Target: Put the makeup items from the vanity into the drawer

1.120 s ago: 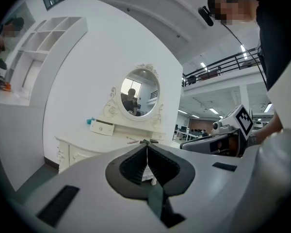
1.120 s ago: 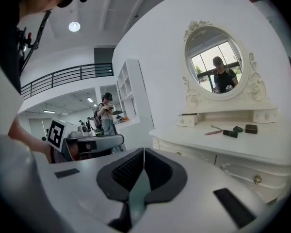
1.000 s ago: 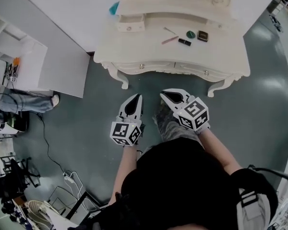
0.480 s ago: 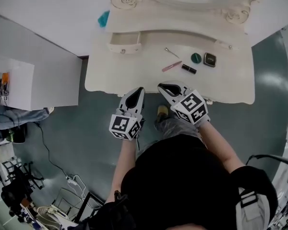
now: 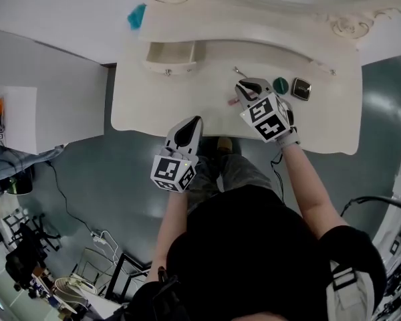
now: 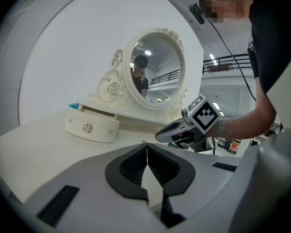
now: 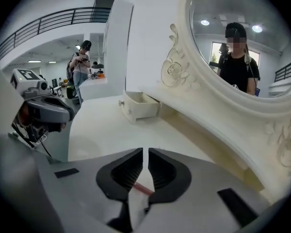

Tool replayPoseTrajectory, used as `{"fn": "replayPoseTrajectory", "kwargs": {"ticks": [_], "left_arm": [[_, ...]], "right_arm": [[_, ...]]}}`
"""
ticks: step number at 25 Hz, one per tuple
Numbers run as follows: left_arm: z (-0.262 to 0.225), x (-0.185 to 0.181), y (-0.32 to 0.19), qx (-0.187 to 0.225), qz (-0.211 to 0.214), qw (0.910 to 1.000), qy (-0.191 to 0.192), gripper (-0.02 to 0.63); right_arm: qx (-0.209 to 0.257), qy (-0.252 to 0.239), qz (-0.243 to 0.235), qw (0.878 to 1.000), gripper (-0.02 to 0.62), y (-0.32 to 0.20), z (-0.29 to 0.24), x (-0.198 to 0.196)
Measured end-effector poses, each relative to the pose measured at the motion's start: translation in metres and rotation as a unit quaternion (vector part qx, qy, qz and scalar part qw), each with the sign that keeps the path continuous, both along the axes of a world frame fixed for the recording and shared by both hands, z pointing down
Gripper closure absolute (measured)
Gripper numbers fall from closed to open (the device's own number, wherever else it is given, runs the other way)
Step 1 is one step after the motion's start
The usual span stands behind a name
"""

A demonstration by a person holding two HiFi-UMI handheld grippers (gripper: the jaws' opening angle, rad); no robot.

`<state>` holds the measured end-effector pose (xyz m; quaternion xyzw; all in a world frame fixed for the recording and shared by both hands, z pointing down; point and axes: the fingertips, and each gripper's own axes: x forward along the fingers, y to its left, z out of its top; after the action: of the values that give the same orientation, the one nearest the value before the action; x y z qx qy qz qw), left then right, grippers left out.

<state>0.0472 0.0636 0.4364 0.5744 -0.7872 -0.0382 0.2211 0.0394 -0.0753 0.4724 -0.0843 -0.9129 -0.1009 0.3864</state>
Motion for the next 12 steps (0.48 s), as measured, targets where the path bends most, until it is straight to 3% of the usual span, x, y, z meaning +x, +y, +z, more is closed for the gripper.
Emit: {"fn": "replayPoseTrajectory", "kwargs": {"ticks": [4, 8, 12], "left_arm": [[0.009, -0.002, -0.016, -0.011, 0.028, 0.9995, 0.005, 0.591], [0.008, -0.010, -0.040, -0.013, 0.086, 0.9962, 0.000, 0.591], [0.004, -0.022, -0.054, -0.013, 0.132, 0.9912, 0.001, 0.591]], "right_arm": [[0.010, 0.050, 0.004, 0.999, 0.565, -0.017, 0.021, -0.010], [0.014, 0.093, 0.016, 0.995, 0.491, -0.030, 0.039, -0.019], [0.012, 0.132, 0.017, 0.991, 0.488, -0.035, 0.052, -0.029]]}}
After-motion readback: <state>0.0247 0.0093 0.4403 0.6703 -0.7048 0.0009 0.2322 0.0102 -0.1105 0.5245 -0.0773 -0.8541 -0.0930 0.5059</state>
